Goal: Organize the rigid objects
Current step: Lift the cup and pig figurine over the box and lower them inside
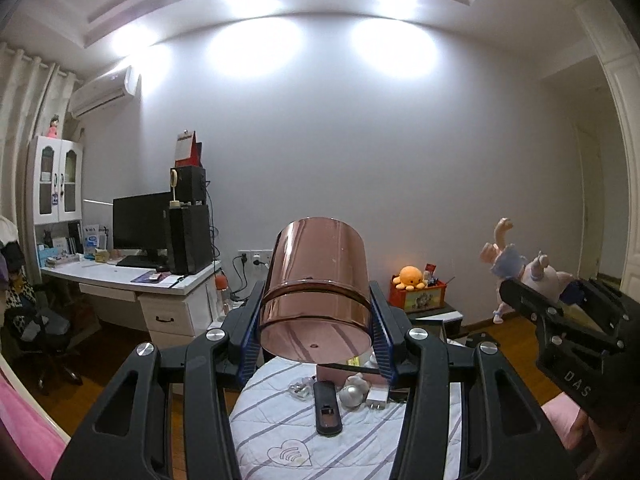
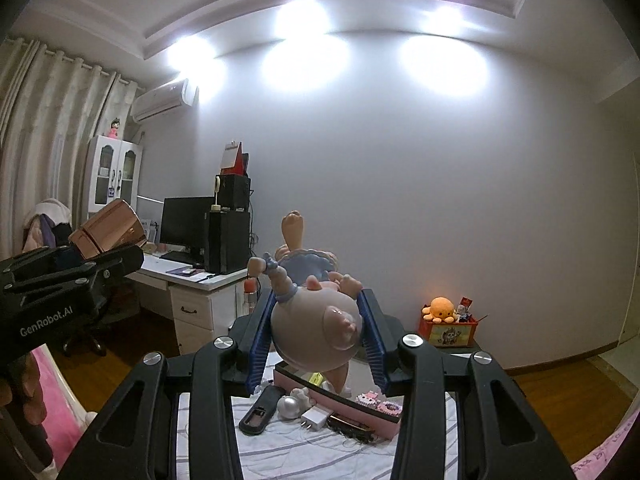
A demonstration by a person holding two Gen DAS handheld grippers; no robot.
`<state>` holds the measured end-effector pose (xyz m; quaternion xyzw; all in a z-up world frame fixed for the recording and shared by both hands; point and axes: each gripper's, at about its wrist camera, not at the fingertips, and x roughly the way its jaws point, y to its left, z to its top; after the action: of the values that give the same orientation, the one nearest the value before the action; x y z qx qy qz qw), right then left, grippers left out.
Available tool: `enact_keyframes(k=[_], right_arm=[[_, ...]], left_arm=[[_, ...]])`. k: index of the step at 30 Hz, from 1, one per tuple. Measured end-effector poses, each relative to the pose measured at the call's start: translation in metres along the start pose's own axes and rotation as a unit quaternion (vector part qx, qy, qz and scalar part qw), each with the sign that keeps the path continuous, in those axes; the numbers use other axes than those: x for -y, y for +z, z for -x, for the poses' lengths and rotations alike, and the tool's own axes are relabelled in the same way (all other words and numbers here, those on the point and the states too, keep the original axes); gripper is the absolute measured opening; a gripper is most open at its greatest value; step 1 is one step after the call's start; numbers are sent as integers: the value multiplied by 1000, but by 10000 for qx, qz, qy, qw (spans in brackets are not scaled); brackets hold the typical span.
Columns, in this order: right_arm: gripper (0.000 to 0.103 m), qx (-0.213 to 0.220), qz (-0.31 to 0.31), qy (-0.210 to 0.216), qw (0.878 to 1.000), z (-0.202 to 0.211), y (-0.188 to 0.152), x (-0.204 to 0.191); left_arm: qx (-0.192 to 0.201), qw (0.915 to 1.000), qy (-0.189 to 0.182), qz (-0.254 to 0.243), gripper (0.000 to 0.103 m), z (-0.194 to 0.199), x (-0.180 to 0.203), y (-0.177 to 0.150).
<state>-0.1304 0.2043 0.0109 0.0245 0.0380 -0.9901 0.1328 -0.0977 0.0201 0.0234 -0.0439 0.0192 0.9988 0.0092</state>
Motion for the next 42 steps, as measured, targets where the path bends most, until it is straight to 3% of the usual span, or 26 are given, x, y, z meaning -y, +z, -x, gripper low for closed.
enact_keyframes(k=[13, 17, 20, 23, 31, 34, 36, 39, 42], right_arm=[[43, -172, -131, -10, 9998, -34, -8, 21], [43, -329, -204, -19, 9992, -57, -16, 38], [43, -476, -267, -26, 9985, -81, -23, 52], [43, -688, -345, -47, 9970, -112, -34, 70], [43, -1431, -424, -82, 9888, -198, -80, 115], [43, -1768, -475, -36, 9831, -228, -105, 128], [43, -2076, -468, 9, 9771, -252, -126, 132], [43, -2463, -530, 105, 9677, -280, -152, 136], [43, -2739, -602, 243, 9596, -295, -171, 139]], left_arm=[[-250, 9995, -10, -168, 48, -46, 23, -3], [-462, 9987, -167, -134, 48, -84, 32, -7], [-781, 9960, -391, -163, 48, -129, 42, -13], [-1091, 9929, -390, -254, 48, -170, 54, -23], [-1842, 9801, -628, -378, 47, -285, 83, -60], [-2238, 9708, -829, -265, 35, -332, 93, -87], [-2706, 9587, -815, -327, 33, -360, 98, -118], [-3047, 9481, -890, -158, 33, -376, 96, -148], [-3101, 9457, -957, -194, 33, -375, 98, -156]])
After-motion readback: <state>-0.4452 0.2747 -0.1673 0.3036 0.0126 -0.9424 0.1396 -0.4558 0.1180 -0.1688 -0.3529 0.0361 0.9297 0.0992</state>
